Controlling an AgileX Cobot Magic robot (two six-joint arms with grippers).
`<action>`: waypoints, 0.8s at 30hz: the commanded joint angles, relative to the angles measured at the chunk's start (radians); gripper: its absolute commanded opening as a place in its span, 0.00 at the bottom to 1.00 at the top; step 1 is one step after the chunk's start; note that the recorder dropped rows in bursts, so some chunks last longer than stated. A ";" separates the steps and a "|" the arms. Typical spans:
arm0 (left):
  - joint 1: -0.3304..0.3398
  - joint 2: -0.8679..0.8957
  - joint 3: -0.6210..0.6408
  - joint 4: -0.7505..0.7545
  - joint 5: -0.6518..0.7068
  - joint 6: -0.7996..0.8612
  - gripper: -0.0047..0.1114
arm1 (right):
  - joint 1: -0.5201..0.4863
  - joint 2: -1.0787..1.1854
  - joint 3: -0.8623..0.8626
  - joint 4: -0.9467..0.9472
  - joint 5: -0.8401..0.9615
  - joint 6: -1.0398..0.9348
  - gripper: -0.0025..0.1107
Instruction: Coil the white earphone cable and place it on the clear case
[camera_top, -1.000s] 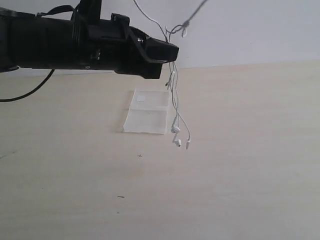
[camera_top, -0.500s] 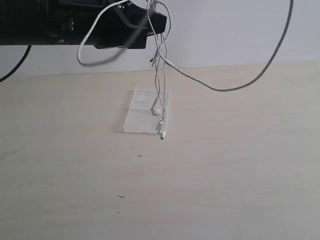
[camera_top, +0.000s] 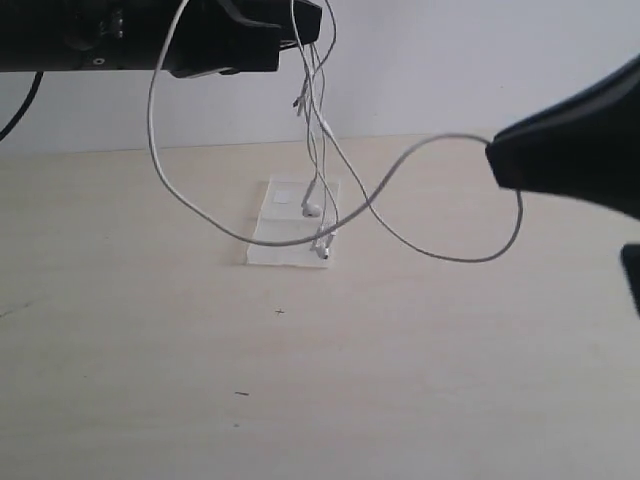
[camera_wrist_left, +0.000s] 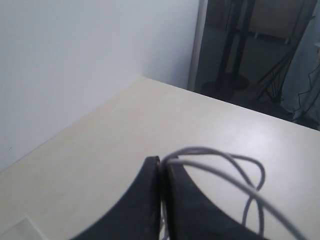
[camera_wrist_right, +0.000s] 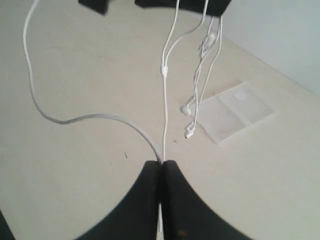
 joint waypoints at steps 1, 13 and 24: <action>-0.003 -0.024 -0.008 0.006 -0.010 -0.040 0.04 | -0.003 -0.006 0.103 -0.013 -0.113 0.000 0.02; -0.003 -0.035 -0.008 0.145 -0.062 -0.144 0.04 | -0.003 -0.100 0.150 -0.038 -0.230 0.110 0.02; -0.003 -0.035 -0.008 0.148 -0.149 -0.144 0.04 | -0.003 -0.284 0.150 -0.022 -0.512 0.159 0.02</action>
